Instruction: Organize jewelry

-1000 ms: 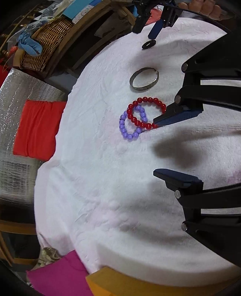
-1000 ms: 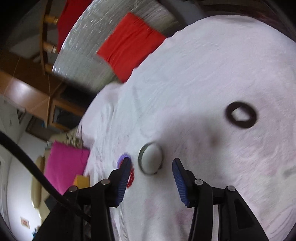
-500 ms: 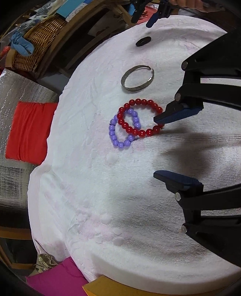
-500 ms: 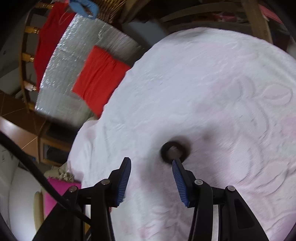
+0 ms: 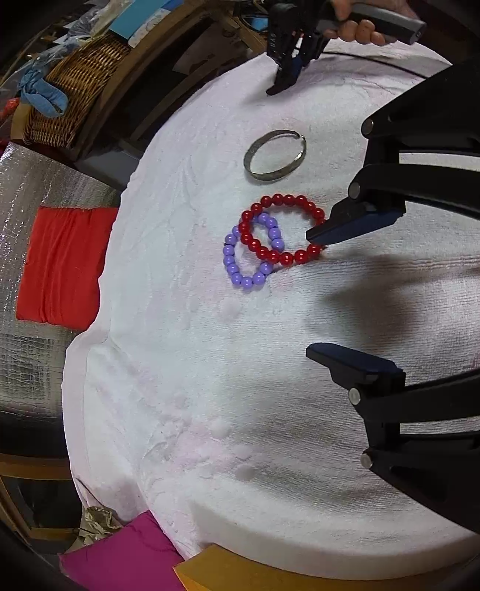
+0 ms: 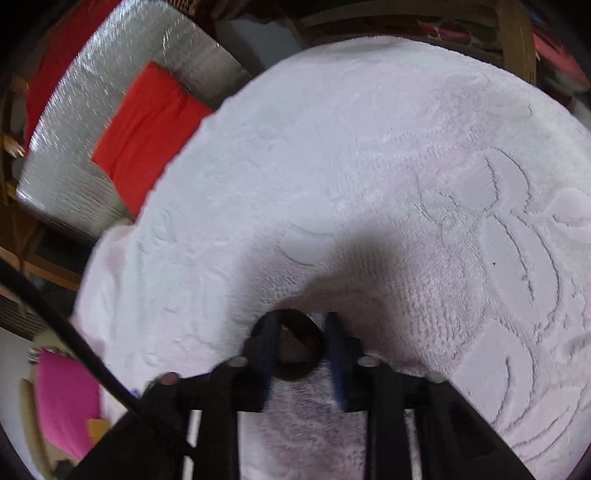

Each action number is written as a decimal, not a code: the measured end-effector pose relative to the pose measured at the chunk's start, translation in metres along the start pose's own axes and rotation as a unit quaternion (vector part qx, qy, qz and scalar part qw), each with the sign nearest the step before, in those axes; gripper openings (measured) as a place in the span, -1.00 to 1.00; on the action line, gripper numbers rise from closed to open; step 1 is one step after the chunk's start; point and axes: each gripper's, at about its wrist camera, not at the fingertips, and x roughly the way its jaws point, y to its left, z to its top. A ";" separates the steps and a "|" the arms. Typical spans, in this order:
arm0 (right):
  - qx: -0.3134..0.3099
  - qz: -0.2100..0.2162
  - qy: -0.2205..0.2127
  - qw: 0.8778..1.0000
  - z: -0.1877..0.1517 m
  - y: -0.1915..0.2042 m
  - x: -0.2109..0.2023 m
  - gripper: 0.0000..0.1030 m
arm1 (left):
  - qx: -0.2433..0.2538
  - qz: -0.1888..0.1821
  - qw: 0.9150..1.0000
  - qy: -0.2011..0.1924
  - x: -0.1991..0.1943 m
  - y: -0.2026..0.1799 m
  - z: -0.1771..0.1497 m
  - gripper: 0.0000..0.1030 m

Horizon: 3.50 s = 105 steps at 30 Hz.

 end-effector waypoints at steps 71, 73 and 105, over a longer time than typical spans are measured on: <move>-0.062 0.086 0.026 0.994 -0.053 0.072 -0.010 -0.77 | 0.150 -0.110 0.982 0.044 -0.016 -0.045 -0.033 -0.23; -0.063 0.085 0.030 0.994 -0.054 0.071 -0.009 -0.77 | 0.151 -0.110 0.981 0.051 -0.010 -0.049 -0.034 -0.23; -0.085 0.084 0.048 0.992 -0.062 0.079 -0.002 -0.77 | 0.169 -0.106 0.979 0.048 -0.005 -0.062 -0.044 -0.79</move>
